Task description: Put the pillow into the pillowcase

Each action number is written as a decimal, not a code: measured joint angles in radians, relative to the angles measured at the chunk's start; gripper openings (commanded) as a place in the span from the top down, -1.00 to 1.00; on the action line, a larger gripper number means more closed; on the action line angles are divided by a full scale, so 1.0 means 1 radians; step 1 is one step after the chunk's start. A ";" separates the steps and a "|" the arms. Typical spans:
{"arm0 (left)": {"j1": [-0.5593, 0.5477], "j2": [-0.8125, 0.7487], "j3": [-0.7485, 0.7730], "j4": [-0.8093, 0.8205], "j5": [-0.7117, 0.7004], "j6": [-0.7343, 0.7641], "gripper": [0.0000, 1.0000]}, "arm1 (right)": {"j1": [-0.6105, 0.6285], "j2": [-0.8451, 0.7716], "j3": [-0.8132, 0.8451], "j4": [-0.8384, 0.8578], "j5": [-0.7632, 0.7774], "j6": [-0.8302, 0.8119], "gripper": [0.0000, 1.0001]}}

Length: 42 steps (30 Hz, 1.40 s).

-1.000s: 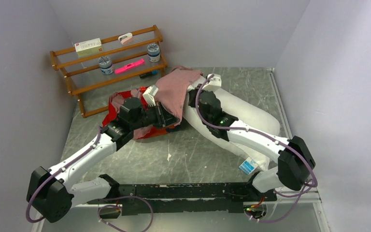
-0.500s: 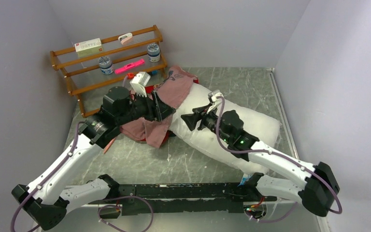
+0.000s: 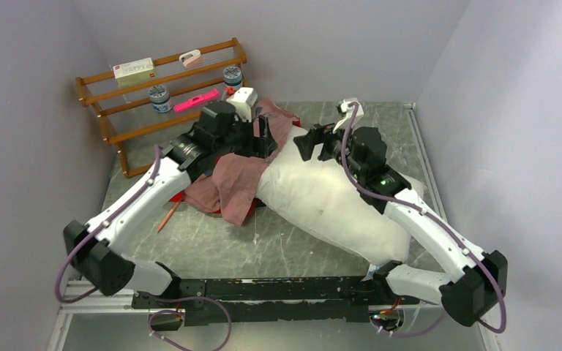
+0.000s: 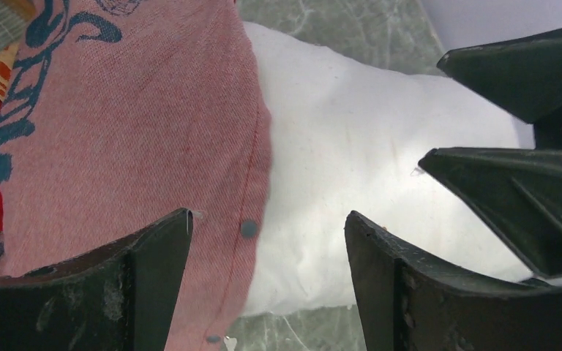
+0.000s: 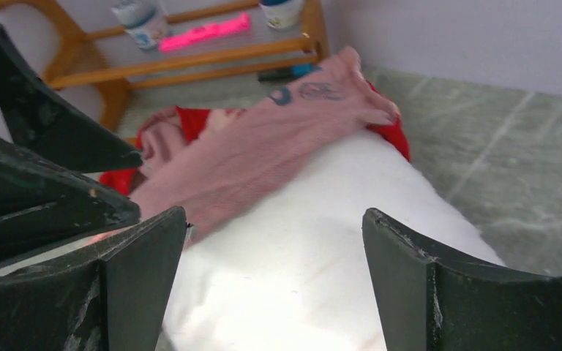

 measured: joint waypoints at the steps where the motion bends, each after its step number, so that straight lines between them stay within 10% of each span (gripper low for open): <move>1: 0.000 0.024 0.010 0.003 -0.002 0.007 -0.63 | -0.033 0.015 0.006 -0.013 -0.013 -0.002 -0.83; 14: 0.000 0.370 0.190 0.124 -0.050 0.077 -0.57 | -0.354 0.314 0.078 -0.121 -0.463 -0.016 -0.76; 23: 0.001 0.528 0.317 0.139 -0.074 0.121 0.04 | -0.334 0.396 0.063 -0.147 -0.607 -0.057 -0.32; 27: 0.001 0.533 0.318 0.139 -0.085 0.135 -0.30 | -0.295 0.363 -0.015 -0.078 -0.605 -0.042 -0.37; 35: -0.002 0.533 0.314 0.140 -0.123 0.162 -0.36 | -0.238 0.267 -0.109 0.019 -0.553 -0.003 -0.39; 38: -0.002 0.534 0.312 0.133 -0.151 0.168 -0.10 | -0.221 0.258 -0.111 0.019 -0.529 0.003 -0.38; 42: -0.002 0.535 0.295 0.131 -0.176 0.175 0.77 | -0.190 0.244 -0.112 0.020 -0.494 0.011 -0.35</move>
